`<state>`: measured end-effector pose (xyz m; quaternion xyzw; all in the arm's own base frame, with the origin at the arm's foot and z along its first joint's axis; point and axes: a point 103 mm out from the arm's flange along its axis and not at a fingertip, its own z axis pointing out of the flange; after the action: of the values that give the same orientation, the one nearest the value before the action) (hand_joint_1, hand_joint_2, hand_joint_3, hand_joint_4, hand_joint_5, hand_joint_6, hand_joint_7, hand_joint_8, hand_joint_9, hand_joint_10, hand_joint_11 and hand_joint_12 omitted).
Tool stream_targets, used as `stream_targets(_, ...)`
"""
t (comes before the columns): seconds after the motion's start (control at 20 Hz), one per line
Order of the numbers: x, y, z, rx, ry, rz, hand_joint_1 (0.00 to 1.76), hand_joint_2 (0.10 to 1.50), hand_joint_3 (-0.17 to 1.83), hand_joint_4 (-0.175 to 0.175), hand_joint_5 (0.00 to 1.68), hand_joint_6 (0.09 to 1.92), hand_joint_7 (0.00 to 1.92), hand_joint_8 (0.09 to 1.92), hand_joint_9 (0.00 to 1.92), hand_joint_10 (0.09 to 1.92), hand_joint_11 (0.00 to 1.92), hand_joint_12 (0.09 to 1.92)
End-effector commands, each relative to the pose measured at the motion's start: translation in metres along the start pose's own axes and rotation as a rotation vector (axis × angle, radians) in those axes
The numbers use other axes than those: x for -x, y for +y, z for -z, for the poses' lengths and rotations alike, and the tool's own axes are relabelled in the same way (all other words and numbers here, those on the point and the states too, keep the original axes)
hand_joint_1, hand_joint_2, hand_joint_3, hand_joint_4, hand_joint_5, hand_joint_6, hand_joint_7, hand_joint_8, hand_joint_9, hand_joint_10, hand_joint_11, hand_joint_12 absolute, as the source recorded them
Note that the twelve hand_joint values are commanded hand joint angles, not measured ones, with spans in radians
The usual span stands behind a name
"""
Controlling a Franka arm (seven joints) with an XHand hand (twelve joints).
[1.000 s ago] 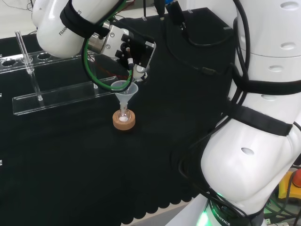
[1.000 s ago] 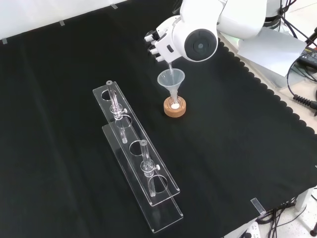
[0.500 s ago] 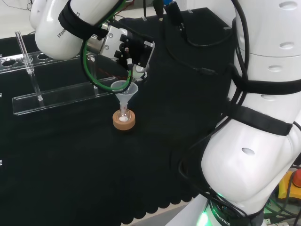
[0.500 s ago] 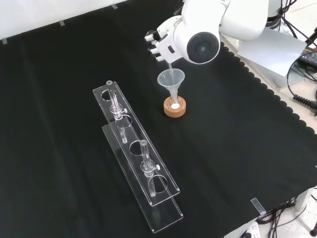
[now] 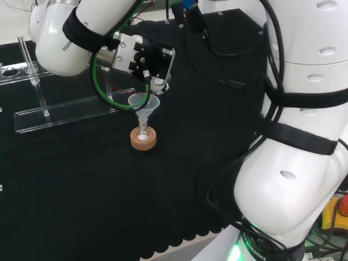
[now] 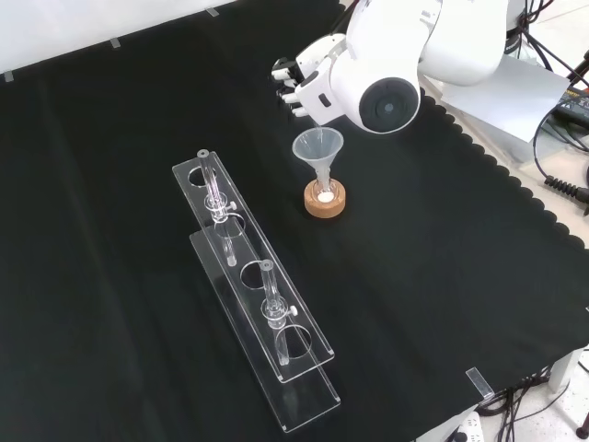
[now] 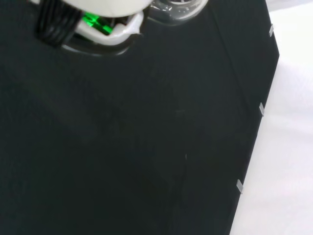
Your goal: Pour all the NaCl from the weighing funnel into the round-bottom flask.
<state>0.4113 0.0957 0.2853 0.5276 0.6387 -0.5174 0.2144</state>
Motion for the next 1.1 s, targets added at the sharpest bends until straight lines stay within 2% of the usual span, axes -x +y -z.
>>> stream_targets(0.05, 0.000, -0.001, 0.005, 0.005, -0.016, -0.009, 1.12, 0.64, 0.72, 0.175, 1.24, 0.77, 0.92, 0.54, 1.29, 0.12, 1.02, 0.93)
stream_targets(0.5, -0.001, -0.006, 0.010, -0.004, -0.079, -0.032, 1.12, 0.64, 0.72, 0.175, 1.24, 0.77, 0.92, 0.54, 1.29, 0.12, 1.02, 0.93)
stream_targets(1.1, -0.002, -0.006, 0.014, 0.000, -0.096, -0.032, 1.12, 0.64, 0.71, 0.175, 1.24, 0.76, 0.92, 0.54, 1.29, 0.12, 1.02, 0.93)
